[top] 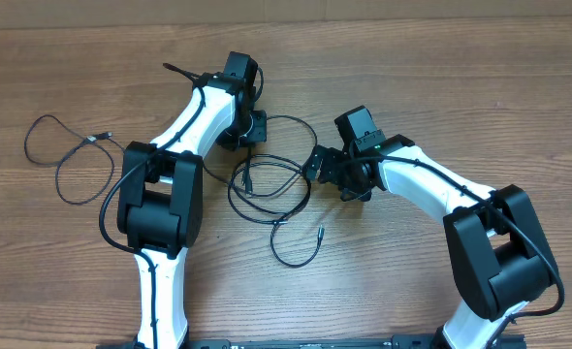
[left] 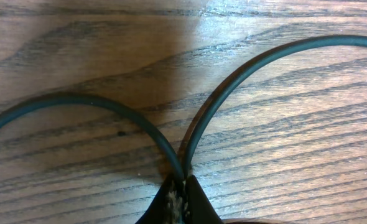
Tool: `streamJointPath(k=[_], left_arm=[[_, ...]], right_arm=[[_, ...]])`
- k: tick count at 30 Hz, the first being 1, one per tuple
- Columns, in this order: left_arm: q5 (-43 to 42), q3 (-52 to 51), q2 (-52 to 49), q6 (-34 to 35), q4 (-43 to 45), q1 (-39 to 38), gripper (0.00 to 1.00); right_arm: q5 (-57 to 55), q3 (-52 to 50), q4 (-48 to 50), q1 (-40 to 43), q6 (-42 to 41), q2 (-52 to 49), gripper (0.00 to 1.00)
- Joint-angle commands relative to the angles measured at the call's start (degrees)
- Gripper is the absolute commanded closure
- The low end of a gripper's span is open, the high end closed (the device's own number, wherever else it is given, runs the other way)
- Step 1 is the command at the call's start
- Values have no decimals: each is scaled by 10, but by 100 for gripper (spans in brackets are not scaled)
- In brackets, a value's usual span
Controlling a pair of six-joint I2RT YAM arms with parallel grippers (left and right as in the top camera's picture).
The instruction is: Untangle cables
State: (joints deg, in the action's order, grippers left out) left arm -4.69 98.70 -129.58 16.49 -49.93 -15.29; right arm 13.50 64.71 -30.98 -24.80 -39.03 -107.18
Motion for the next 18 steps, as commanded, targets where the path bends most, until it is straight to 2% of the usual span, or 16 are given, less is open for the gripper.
streamJointPath(k=[1,18], left_arm=[[3,-27,-39,-9,-3,-1,96],[-18,-27,-39,-14,2,-1,96]], right_arm=[[-15,-4,1,1,0,-3,0],[-15,-4,1,1,0,-3,0]])
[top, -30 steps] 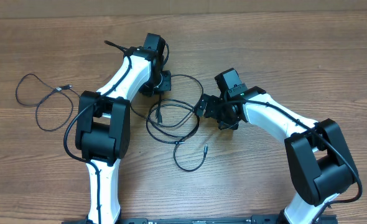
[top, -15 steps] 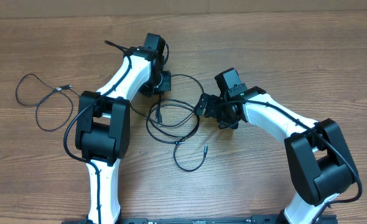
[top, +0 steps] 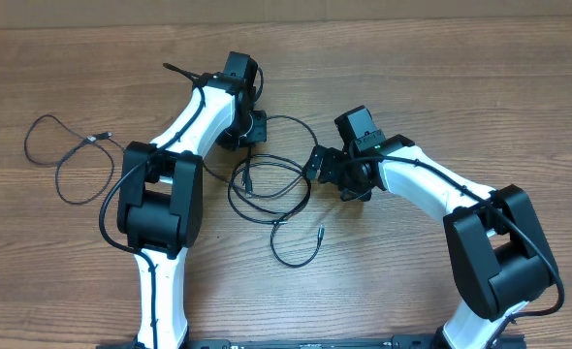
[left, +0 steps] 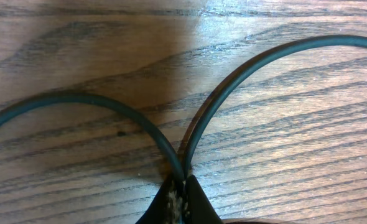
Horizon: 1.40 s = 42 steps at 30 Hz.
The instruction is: Untangle cables
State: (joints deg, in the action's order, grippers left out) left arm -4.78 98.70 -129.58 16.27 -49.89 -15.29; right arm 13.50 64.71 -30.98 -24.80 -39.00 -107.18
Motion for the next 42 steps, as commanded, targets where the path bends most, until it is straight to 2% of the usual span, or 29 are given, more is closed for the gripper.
streamJointPath(k=[1,8,10,14,32,34,35,39,40,41,42], left_arm=[[-27,-27,-39,-16,3,-1,96],[-25,-27,-39,-15,5,-2,94],[-25,-27,-39,-15,7,-2,70],[-25,-27,-39,-15,7,-2,50],[-25,-27,-39,-15,7,-2,50],[-25,-27,-39,-15,5,-2,92],[-25,-27,-39,-15,0,-2,96],[-25,-27,-39,-15,-3,-2,96],[-25,-27,-39,-15,-2,-2,77],[-25,-27,-39,-15,-2,-2,75],[-25,-27,-39,-15,-2,-2,79]], right_arm=[[-15,-4,1,1,0,-3,0],[-15,-4,1,1,0,-3,0],[-15,-4,1,1,0,-3,0],[-15,-4,1,1,0,-3,0],[-15,-4,1,1,0,-3,0],[-15,-4,1,1,0,-3,0],[-15,-4,1,1,0,-3,0],[-15,-4,1,1,0,-3,0],[-15,-4,1,1,0,-3,0],[-15,-4,1,1,0,-3,0],[-15,-4,1,1,0,-3,0]])
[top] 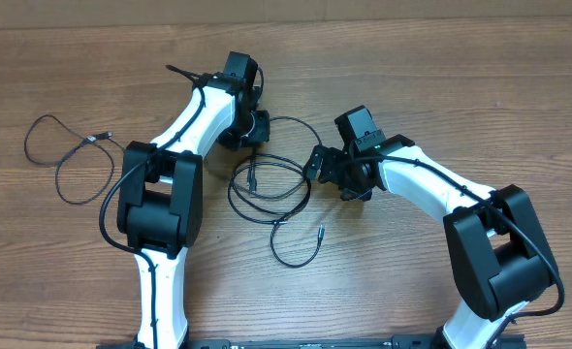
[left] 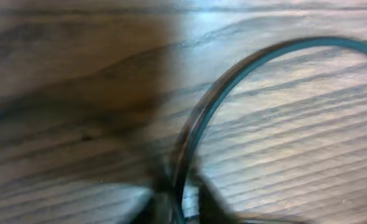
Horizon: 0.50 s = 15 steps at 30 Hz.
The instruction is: Untangle cables
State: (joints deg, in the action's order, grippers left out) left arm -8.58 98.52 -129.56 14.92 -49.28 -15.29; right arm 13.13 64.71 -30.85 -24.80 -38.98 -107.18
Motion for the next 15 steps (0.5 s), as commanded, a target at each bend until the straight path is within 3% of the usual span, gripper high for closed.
streamJointPath(k=[1,3,7,8,10,15], left_arm=[[13,-25,-39,-1,-8,-2,84],[13,-25,-39,-1,-8,-2,88],[13,-25,-39,-1,-8,-2,82],[13,-25,-39,-1,-8,-2,82],[13,-25,-39,-1,-9,-2,96],[13,-25,-39,-1,-10,-2,96]], right_arm=[[-11,-4,0,1,0,-3,0],[-11,-4,0,1,0,-3,0],[-11,-4,0,1,0,-3,0],[-11,-4,0,1,0,-3,0],[-11,-4,0,1,0,-3,0],[-11,-4,0,1,0,-3,0]])
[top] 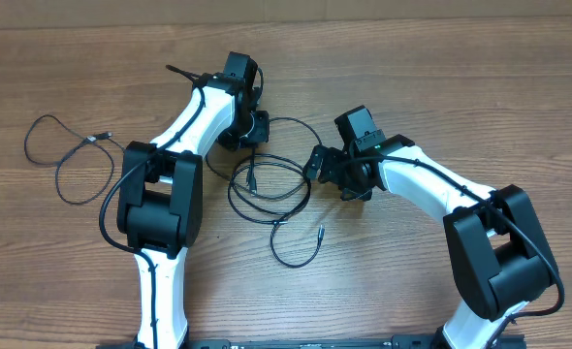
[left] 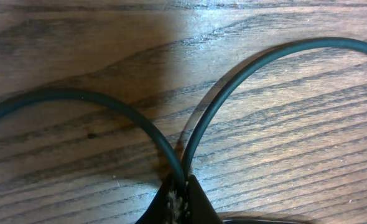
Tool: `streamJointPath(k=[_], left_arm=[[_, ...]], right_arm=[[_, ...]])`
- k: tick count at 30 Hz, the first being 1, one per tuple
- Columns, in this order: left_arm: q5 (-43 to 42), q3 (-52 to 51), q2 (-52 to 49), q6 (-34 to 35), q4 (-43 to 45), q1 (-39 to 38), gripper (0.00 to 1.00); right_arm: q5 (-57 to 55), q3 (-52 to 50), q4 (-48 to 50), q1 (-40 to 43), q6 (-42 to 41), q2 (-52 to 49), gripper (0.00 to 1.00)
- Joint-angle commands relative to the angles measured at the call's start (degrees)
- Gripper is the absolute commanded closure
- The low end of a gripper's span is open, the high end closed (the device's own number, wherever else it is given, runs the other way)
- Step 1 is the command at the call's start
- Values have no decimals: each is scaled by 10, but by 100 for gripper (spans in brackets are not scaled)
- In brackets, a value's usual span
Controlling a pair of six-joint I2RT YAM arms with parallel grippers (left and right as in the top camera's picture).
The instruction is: Untangle cables
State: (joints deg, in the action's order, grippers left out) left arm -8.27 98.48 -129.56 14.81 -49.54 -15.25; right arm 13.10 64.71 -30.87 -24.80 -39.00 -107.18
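Thin black cables (top: 267, 189) lie looped over one another on the wooden table (top: 480, 87) between my two arms. My left gripper (top: 256, 126) sits at the tangle's upper left. In the left wrist view my left gripper (left: 182, 191) is shut on two strands of black cable (left: 246, 67) that come together between its fingertips, one curving left, one curving right. My right gripper (top: 318, 162) is at the tangle's right side, where a cable loop (top: 296, 122) reaches it. Whether its fingers grip the loop is too small to tell.
A separate thin black cable (top: 61, 160) lies in loose loops at the far left of the table. A free cable end with a small plug (top: 320, 233) lies toward the front, below the tangle.
The left wrist view was blurred by motion and is now sharp, with the two strands still pinched. The wood grain has shifted a little left in that view. The overhead view looks unchanged.
At the two oldest moments my left gripper was shut on two cable strands at the tangle's upper left, with the right gripper at its right side. By the last earlier moment the left gripper had shifted slightly up the table, holding the strands. The tangle's layout has barely changed.
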Motion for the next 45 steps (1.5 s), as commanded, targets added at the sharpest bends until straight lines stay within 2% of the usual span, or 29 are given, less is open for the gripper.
streamJointPath(k=[1,18,25,29,33,36,38,40,42,45], left_arm=[[10,-24,-39,0,-8,-2,96],[9,-24,-39,-12,-8,-2,96],[7,2,-31,-13,-43,6,96],[-89,2,-5,-116,-44,11,96],[-276,2,44,-268,-74,30,96],[-378,2,64,-319,-97,52,96],[-479,2,67,-385,-129,76,96],[-571,2,67,-486,-184,103,96],[-608,2,67,-548,-223,124,96],[-604,0,67,-564,-233,155,96]], right_arm=[[-11,-4,0,1,0,-3,0],[-11,-4,0,1,0,-3,0],[-11,-4,0,1,0,-3,0],[-11,-4,0,1,0,-3,0],[-11,-4,0,1,0,-3,0],[-11,-4,0,1,0,-3,0],[-11,-4,0,1,0,-3,0],[-11,-4,0,1,0,-3,0],[-11,-4,0,1,0,-3,0],[-11,-4,0,1,0,-3,0]])
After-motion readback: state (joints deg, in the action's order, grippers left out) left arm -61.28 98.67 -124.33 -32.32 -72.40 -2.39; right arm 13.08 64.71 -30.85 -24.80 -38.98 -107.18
